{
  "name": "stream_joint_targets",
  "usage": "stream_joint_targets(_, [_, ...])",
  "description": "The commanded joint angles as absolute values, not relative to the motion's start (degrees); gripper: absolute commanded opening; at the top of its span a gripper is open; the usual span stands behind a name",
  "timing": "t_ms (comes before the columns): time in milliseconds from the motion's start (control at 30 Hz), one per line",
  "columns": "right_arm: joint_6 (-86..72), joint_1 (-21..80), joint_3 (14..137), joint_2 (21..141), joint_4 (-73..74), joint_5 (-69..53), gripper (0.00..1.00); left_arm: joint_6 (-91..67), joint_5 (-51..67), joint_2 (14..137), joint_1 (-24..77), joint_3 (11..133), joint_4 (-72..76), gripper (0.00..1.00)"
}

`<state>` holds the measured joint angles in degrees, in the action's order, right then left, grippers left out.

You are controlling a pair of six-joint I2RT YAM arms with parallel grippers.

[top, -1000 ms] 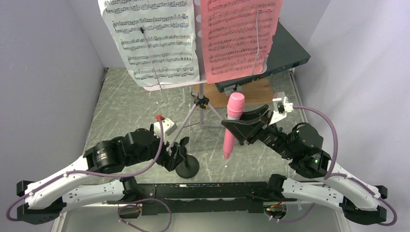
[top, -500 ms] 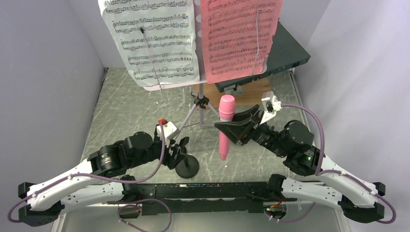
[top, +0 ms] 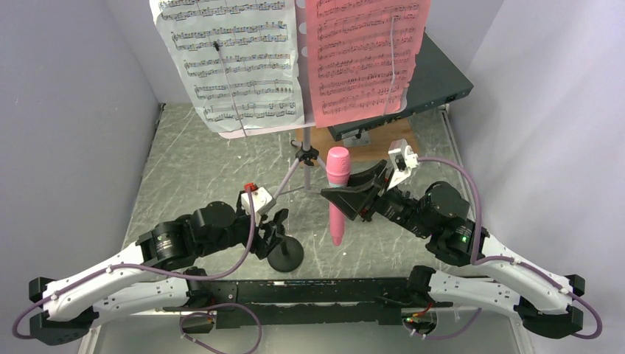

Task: Set up the instrument practice props

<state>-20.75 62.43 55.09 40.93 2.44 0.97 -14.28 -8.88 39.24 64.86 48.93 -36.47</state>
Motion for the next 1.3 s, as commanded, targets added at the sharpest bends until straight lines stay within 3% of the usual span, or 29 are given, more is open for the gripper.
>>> stream_joint_targets(0, [-20.7, 62.7, 55.3, 40.4, -2.4, 0.3, 0.00, -14.4, -9.3, 39.0, 65.0, 48.6, -35.8, 0.79])
stream_joint_targets(233, [-18.9, 62.7, 59.3, 44.8, -3.6, -2.7, 0.00, -13.9, -8.6, 42.1, 65.0, 50.0, -37.1, 0.75])
stream_joint_targets(467, [-12.9, 62.7, 59.5, 51.1, -9.8, -5.3, 0.00, -14.0, -10.0, 38.7, 65.0, 47.9, -36.0, 0.38])
stream_joint_targets(600, [-9.3, 62.7, 58.5, 54.1, -14.7, -6.2, 0.00, -13.2, -9.9, 36.5, 65.0, 46.8, -34.7, 0.00])
stream_joint_targets(1067, [-1.7, 61.8, 51.7, 61.7, -32.0, -10.3, 0.00, -4.9, -3.7, 34.8, 65.0, 42.9, -26.5, 0.00])
stream_joint_targets(1267, [-5.8, 60.5, 47.1, 63.7, -38.8, -13.8, 0.00, -5.1, -3.5, 34.2, 65.0, 42.1, -25.7, 0.00])
